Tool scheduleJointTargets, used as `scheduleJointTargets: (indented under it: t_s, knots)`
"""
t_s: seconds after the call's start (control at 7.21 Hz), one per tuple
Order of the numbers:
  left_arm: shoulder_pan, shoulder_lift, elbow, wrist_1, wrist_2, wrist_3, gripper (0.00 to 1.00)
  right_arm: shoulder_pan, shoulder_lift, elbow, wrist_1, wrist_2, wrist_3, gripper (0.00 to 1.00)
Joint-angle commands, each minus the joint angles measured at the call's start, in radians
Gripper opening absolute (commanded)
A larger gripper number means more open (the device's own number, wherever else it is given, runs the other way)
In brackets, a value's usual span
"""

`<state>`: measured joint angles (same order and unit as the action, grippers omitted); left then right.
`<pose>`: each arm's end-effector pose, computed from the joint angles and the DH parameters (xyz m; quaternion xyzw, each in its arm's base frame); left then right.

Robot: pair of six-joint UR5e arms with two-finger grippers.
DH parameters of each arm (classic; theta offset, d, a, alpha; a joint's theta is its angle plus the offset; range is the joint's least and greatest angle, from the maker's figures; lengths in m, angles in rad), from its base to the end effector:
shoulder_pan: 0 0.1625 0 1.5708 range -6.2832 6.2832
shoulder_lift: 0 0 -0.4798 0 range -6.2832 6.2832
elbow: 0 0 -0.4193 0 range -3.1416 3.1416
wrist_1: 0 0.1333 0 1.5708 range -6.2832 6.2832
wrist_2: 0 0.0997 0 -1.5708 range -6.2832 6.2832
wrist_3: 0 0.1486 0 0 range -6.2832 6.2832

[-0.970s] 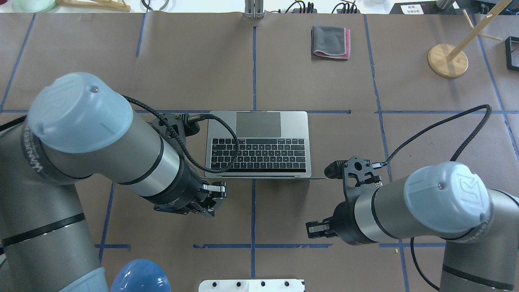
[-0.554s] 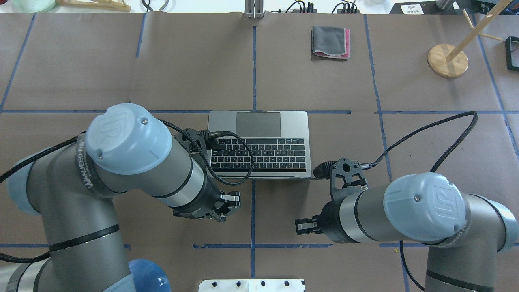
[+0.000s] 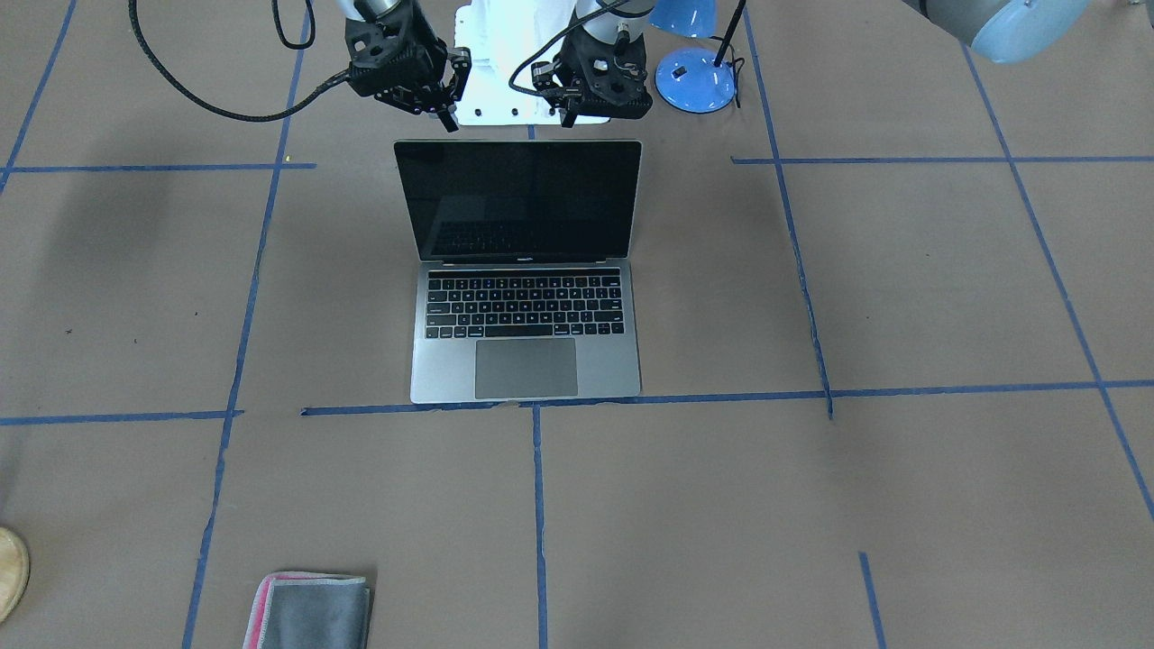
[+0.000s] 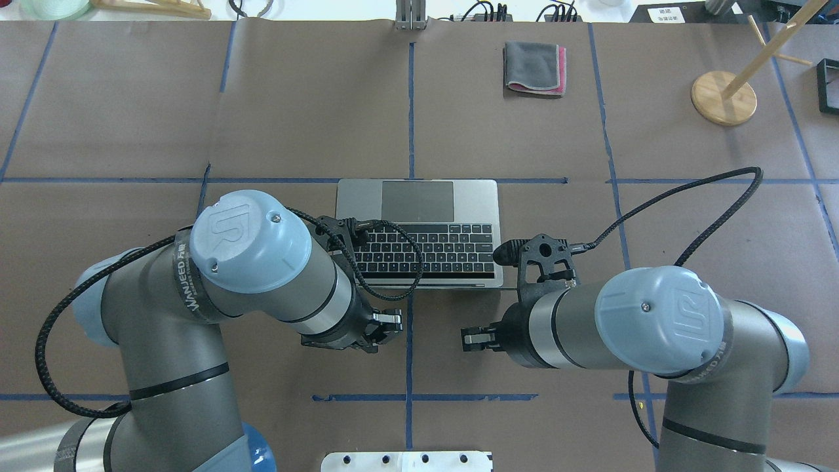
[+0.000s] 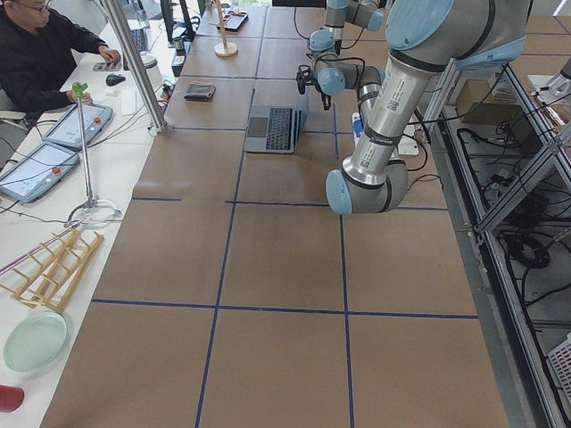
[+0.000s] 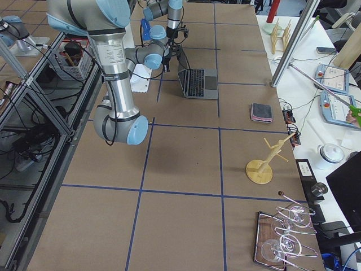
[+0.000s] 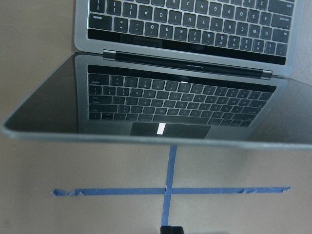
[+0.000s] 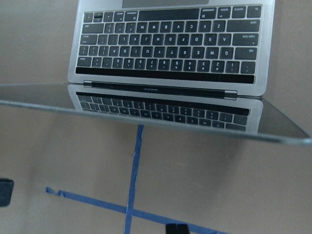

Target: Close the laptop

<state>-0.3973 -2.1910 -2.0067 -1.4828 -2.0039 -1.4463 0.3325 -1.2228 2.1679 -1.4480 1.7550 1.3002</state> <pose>0.5746 -0.3180 0.1823 -0.0665 0.4882 -0.0185 0.8700 -0.5186 -0.2913 0.2567 0.0749 -0.5074 -0.0203 0.8582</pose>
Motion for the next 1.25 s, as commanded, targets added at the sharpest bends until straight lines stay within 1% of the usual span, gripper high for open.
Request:
scheduleJointTargets:
  t_s: [0.0, 0.28, 0.55, 0.69, 0.83, 0.97, 1.11]
  knots:
    - [-0.049, -0.001, 0.003, -0.008, 0.011, 0.001, 0.0, 0.075, 0.052, -0.068, -0.002, -0.002, -0.013, 0.01]
    - [-0.104, -0.012, 0.006, -0.008, 0.011, 0.004, 0.0, 0.126, 0.054, -0.086, -0.002, 0.001, -0.015, 0.01]
    - [-0.144, -0.029, 0.04, -0.016, 0.011, 0.004, 0.0, 0.163, 0.092, -0.132, -0.002, 0.004, -0.013, 0.01]
    - [-0.165, -0.039, 0.095, -0.069, 0.011, 0.004, 0.0, 0.174, 0.095, -0.143, -0.002, 0.006, -0.013, 0.01]
    - [-0.188, -0.05, 0.174, -0.153, 0.011, 0.006, 0.0, 0.183, 0.098, -0.155, -0.002, 0.007, -0.015, 0.01]
    - [-0.204, -0.055, 0.207, -0.186, 0.011, 0.01, 0.0, 0.191, 0.103, -0.166, 0.0, 0.007, -0.019, 0.0]
    - [-0.215, -0.064, 0.23, -0.186, 0.01, 0.014, 0.0, 0.204, 0.153, -0.224, 0.0, 0.007, -0.024, 0.0]
